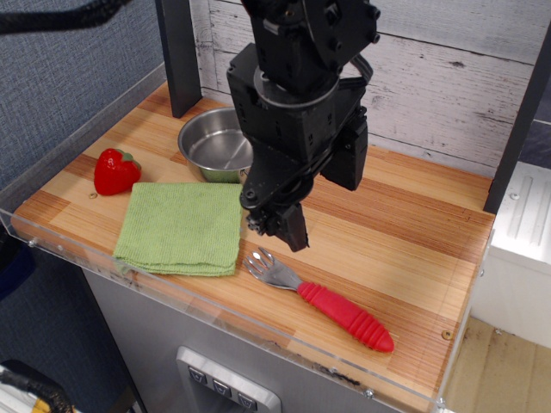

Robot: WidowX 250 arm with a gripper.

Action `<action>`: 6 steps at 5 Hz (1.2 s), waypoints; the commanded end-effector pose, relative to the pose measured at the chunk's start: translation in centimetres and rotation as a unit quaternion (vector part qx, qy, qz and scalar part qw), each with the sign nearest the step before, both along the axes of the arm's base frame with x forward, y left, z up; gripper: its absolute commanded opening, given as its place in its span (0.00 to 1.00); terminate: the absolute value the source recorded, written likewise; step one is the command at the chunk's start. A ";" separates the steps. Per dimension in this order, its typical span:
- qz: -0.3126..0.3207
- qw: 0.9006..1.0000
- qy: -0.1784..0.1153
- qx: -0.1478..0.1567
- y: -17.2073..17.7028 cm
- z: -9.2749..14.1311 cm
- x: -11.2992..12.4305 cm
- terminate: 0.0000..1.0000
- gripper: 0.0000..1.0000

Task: Put the strawberry in the table's upper right corner.

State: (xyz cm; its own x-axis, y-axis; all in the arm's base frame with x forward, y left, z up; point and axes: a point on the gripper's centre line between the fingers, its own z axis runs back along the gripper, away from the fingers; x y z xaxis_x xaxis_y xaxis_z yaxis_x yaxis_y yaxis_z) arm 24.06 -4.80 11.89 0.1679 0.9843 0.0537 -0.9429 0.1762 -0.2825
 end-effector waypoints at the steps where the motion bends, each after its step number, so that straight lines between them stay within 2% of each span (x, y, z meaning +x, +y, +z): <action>1: 0.000 1.000 0.000 0.000 0.0 0.0 0.0 0.00 1.00; 2: -0.125 0.991 0.000 0.040 0.2 -0.7 0.0 0.00 1.00; 3: -0.248 0.967 0.006 0.062 0.3 -0.7 0.4 0.00 1.00; 4: -0.367 0.926 0.014 0.089 0.4 -0.4 1.2 0.00 1.00; 5: -0.480 0.871 0.018 0.101 1.8 -0.1 0.8 0.00 1.00; 6: -0.589 0.796 0.065 0.121 4.4 0.5 0.3 0.00 1.00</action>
